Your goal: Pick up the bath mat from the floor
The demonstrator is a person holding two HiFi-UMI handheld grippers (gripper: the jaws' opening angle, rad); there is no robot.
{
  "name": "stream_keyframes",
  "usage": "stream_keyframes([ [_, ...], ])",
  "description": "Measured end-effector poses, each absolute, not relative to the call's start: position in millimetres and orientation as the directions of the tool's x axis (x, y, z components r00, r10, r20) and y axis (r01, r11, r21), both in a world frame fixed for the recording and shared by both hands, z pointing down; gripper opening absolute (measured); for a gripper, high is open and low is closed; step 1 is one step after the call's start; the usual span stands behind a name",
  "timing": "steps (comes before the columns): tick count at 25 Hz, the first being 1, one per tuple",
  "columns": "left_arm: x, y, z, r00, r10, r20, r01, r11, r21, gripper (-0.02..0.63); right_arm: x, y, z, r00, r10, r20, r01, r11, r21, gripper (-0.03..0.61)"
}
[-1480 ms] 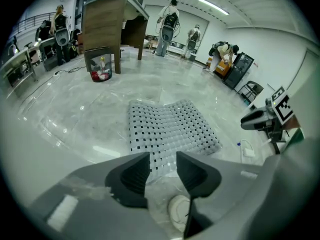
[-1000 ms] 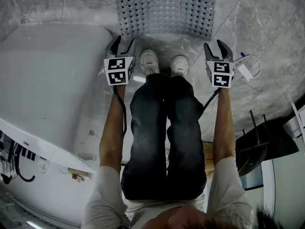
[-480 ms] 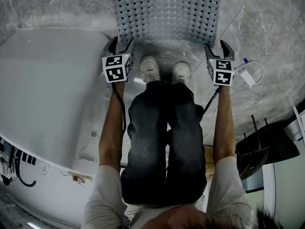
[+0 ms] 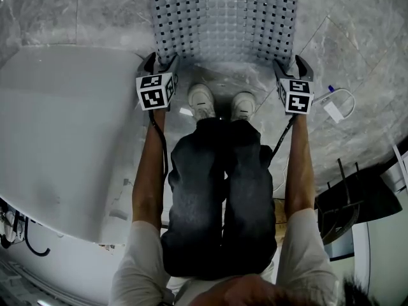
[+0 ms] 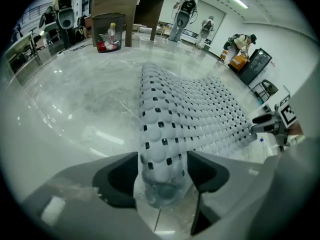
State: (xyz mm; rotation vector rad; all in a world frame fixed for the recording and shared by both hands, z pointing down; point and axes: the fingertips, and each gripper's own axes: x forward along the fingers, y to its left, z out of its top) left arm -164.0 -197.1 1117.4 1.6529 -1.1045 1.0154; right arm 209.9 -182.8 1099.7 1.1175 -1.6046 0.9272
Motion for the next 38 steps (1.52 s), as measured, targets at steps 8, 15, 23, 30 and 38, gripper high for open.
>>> stream_keyframes([
  [8, -164, -195, 1135, 0.273, -0.184, 0.944, -0.94, -0.259, 0.222, 0.311, 212, -184, 1120, -0.148, -0.23, 0.962, -0.958, 0.275, -0.081, 0.307],
  [15, -167, -194, 1140, 0.269, -0.171, 0.948, -0.94, -0.261, 0.22, 0.269, 210, -183, 1121, -0.162, -0.218, 0.962, -0.956, 0.275, -0.098, 0.26],
  [23, -157, -194, 1130, 0.286, -0.152, 0.946, -0.936, -0.257, 0.241, 0.165, 204, -185, 1116, -0.139, -0.199, 0.97, -0.964, 0.251, -0.086, 0.176],
  [30, -142, -188, 1124, 0.327, -0.168, 0.93, -0.933, -0.214, 0.29, 0.058, 190, -192, 1105, -0.162, -0.235, 0.958, -0.968, 0.228, -0.108, 0.054],
  [38, -138, -192, 1109, 0.332, -0.157, 0.93, -0.928, -0.23, 0.293, 0.048, 184, -196, 1090, -0.199, -0.254, 0.947, -0.965, 0.221, -0.143, 0.037],
])
